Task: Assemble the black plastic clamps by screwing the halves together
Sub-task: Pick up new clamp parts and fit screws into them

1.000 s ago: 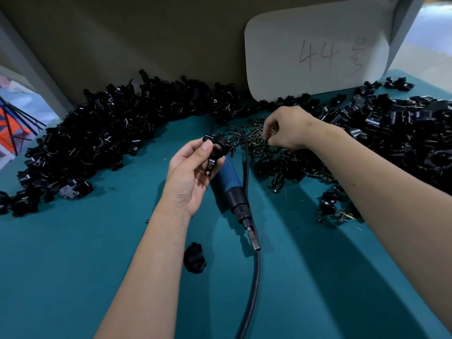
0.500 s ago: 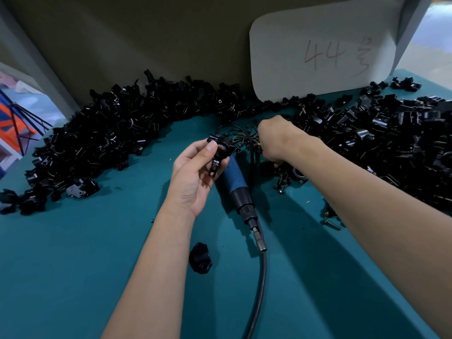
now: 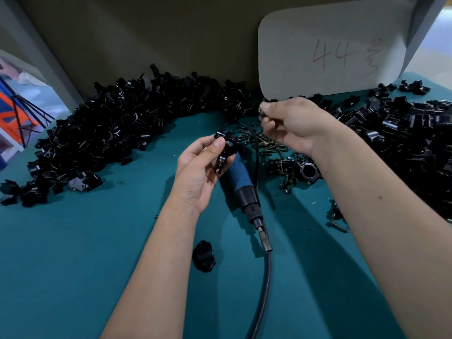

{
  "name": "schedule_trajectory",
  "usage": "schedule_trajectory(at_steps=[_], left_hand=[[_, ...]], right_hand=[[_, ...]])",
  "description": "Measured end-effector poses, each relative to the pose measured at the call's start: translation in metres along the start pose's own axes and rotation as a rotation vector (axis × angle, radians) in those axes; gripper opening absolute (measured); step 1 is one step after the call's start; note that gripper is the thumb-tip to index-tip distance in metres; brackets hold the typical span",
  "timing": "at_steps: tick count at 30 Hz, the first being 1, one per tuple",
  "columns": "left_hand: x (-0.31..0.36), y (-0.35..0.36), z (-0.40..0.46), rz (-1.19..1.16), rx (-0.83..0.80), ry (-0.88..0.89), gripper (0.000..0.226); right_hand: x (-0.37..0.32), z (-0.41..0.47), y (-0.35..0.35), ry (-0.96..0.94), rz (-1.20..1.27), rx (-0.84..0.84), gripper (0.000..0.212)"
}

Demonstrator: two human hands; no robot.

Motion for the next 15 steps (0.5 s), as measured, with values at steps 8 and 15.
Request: schedule_trajectory(at_steps=[8, 15], left_hand=[[0.007, -0.014, 0.006, 0.075, 0.058, 0.114, 0.021], [0.011, -0.015, 0.008, 0.2, 0.014, 0.224, 0.021]], right_hand=[[0.015, -0.01, 0.041, -0.15, -0.039, -0.144, 0.012], [0.016, -0.014, 0.044, -0.317, -0.313, -0.122, 0.007]])
Point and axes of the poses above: each hand's wrist, its own z-axis towards the middle knuckle, its own y-axis out of the palm, x = y × z, the point moved 9 cm from there along z, towards the middle knuckle, and after that the axes turned 8 degrees about -x, right-handed, at the moved point
